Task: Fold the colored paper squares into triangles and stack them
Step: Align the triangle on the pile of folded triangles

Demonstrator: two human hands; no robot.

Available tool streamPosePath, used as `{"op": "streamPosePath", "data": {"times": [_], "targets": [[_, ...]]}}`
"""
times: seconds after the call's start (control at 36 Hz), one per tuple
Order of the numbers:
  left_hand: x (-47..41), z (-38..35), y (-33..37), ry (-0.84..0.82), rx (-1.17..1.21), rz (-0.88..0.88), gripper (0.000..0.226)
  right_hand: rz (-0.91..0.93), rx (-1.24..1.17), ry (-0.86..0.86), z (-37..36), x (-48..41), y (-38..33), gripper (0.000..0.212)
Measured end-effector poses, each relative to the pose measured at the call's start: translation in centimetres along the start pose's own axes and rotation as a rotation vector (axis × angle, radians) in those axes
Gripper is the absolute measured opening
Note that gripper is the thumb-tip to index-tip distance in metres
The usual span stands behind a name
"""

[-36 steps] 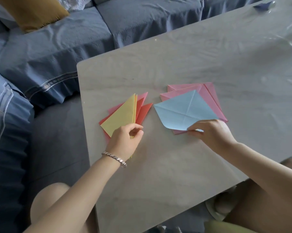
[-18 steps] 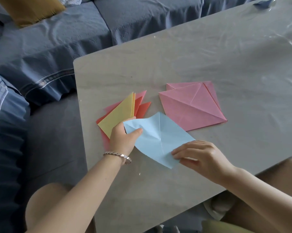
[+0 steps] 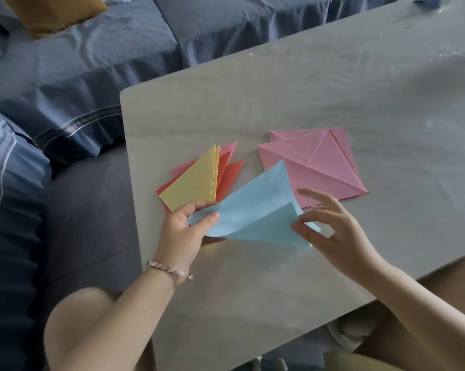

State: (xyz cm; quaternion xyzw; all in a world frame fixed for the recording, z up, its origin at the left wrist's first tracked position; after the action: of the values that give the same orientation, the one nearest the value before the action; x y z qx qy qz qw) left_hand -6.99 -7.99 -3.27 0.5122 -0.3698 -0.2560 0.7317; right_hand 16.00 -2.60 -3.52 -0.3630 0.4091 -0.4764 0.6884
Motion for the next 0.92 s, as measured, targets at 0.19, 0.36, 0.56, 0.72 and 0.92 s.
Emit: {"op": "streamPosePath", "data": {"times": [0.19,0.36,0.56,0.72,0.92], "targets": [[1.5,-0.1,-1.6,-0.187,0.134,0.190,0.018,-0.273,-0.202,0.068,0.2,-0.9,1.2,0.012],[1.8,-0.2,-0.9,-0.277,-0.264,-0.001,0.016,-0.239,-0.148,0.114,0.6,-0.5,0.4,0.019],[3.6,-1.5,3.4,-0.177,-0.413,-0.442,0.033,-0.147,-0.083,0.127,0.8,0.0,-2.3,0.025],[4.3,-2.7,3.9,-0.082,-0.380,-0.495,0.034,-0.100,-0.082,0.102,0.4,0.4,-3.7,0.026],[4.9,-2.6,3.9,-0.011,-0.222,-0.490,0.037,-0.127,-0.103,0.120,0.5,0.6,-3.8,0.024]]}}
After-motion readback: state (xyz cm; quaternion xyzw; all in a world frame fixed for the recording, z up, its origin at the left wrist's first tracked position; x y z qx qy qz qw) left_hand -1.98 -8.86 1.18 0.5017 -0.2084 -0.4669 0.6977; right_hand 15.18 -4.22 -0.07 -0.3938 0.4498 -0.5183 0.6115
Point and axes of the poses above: each hand's wrist, its own x-axis away from the middle knuckle, its own z-axis out of the back of the hand, y = z × x, the point moved 7 cm from there along -x, towards the middle knuckle, and after that the axes turned 10 degrees about y, right-handed, at the moved point
